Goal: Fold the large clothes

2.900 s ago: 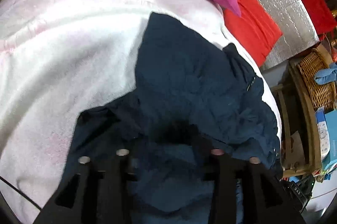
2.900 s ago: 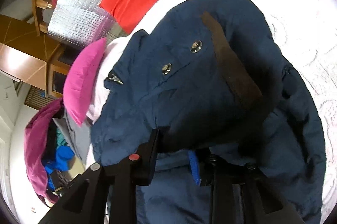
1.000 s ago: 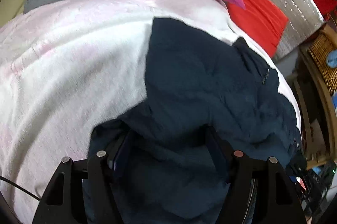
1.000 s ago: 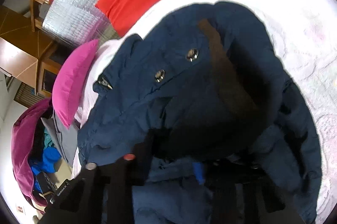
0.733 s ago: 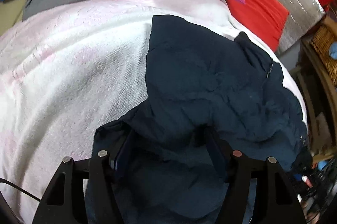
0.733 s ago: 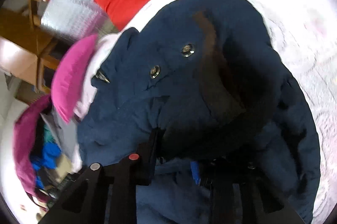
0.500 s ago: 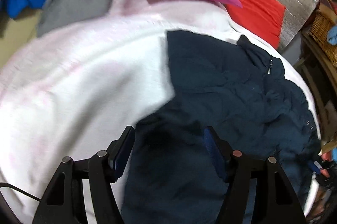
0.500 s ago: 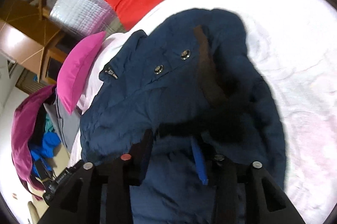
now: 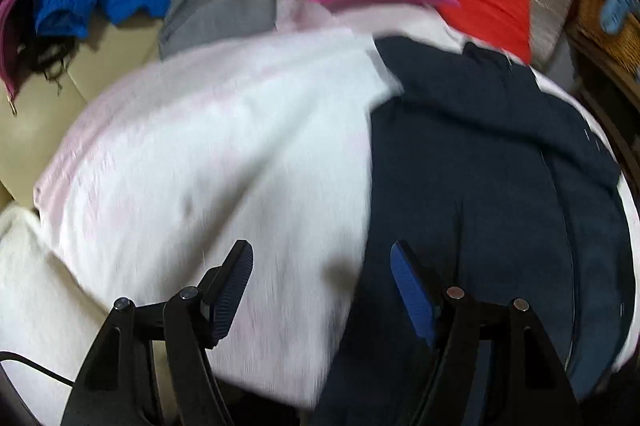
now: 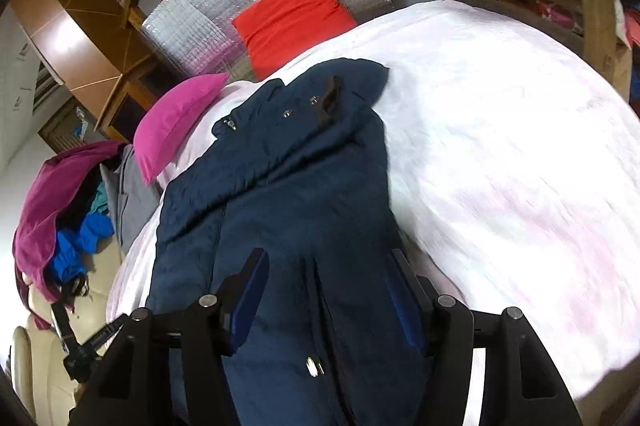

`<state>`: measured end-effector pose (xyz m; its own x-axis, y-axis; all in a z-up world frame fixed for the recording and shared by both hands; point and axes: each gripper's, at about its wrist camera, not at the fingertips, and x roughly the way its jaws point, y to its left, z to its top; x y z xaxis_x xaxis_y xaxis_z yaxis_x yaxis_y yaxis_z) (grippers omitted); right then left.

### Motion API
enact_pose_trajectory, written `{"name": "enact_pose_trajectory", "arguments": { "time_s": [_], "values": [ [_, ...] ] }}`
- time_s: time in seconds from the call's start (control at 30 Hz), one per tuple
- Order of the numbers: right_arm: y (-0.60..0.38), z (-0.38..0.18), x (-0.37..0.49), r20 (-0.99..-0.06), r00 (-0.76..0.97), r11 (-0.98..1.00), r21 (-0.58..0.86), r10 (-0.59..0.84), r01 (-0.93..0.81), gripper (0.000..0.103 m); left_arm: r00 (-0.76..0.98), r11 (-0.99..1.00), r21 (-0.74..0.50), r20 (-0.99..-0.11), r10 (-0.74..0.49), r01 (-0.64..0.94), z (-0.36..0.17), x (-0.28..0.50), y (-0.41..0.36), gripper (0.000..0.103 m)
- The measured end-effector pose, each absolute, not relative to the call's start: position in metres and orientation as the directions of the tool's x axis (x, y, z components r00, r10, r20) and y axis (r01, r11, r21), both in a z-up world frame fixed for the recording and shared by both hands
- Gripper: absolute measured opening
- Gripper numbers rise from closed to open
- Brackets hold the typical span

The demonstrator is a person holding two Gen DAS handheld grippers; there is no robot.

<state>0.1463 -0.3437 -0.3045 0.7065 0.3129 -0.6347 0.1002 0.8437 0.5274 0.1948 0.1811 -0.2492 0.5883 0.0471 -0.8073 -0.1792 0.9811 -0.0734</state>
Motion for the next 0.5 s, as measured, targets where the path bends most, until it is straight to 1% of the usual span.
{"name": "enact_pose_trajectory", "arguments": {
  "time_s": [0.1, 0.23, 0.4, 0.5],
  "values": [
    [-0.353, -0.309, 0.123, -0.649, 0.693, 0.844, 0.525, 0.313, 0.11, 0.067, 0.536, 0.978, -0.107, -0.844, 0.004, -0.176, -0.264, 0.181, 0.181, 0.074],
    [-0.356, -0.32, 0.106, -0.689, 0.646, 0.85, 0.514, 0.328, 0.117, 0.067, 0.485, 0.973, -0.148, -0.873, -0.044, -0.178, -0.277, 0.172, 0.18, 0.075],
    [-0.353, -0.348, 0.1, -0.77, 0.532, 0.861, 0.49, 0.353, 0.139, 0.067, 0.442, 0.975, -0.183, -0.89, -0.11, -0.124, -0.287, 0.167, 0.172, 0.075],
    [-0.348, -0.368, 0.102, -0.817, 0.468, 0.876, 0.454, 0.337, 0.162, 0.067, 0.434, 0.977, -0.19, -0.892, -0.128, -0.101, -0.291, 0.165, 0.168, 0.075]
  ]
}}
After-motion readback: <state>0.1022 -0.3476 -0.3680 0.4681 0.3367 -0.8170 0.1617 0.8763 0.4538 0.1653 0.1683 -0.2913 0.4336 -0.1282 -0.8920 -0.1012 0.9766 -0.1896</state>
